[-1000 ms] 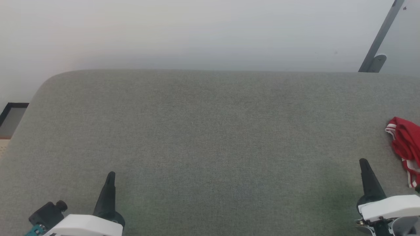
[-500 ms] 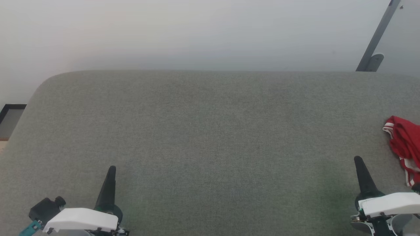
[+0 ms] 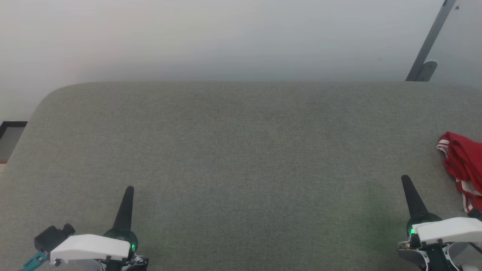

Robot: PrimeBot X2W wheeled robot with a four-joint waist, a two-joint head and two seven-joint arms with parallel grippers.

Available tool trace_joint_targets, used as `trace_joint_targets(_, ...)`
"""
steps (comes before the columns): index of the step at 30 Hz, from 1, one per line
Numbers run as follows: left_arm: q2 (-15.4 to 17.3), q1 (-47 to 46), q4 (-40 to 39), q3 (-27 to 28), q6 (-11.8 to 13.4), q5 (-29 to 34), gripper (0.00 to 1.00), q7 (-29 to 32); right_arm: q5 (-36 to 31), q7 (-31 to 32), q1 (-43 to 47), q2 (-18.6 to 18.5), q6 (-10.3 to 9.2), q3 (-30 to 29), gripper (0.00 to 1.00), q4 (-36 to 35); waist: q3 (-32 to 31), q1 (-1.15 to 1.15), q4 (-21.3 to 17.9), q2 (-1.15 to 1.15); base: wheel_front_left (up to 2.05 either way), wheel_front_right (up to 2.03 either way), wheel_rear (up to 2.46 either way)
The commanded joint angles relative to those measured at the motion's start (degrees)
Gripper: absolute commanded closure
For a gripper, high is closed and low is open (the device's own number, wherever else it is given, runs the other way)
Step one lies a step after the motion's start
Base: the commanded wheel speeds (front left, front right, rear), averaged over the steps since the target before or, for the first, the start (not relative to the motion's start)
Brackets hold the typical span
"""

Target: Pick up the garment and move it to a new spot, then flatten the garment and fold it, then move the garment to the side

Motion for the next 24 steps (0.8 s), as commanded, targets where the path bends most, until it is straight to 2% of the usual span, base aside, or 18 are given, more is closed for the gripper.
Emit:
trace_joint_targets(1,0.1,-1.4,-0.3,0.3,-0.1,-1.0,1.0,0.3,0.9,0.4,-1.0,0.0,0.02,-0.1,1.0,-0.3,0.0,0.0,0.0,0.0,0.0,0.0,0.0)
trace_joint_targets(24,-0.7,-3.3,0.9,1.1,-0.1,-11.4,1.0,3.5,11.0,2.9,-2.2,1.5,0.02,0.0,1.0,0.3,0.0,0.0,-0.8,0.0,0.0,0.0,0.0)
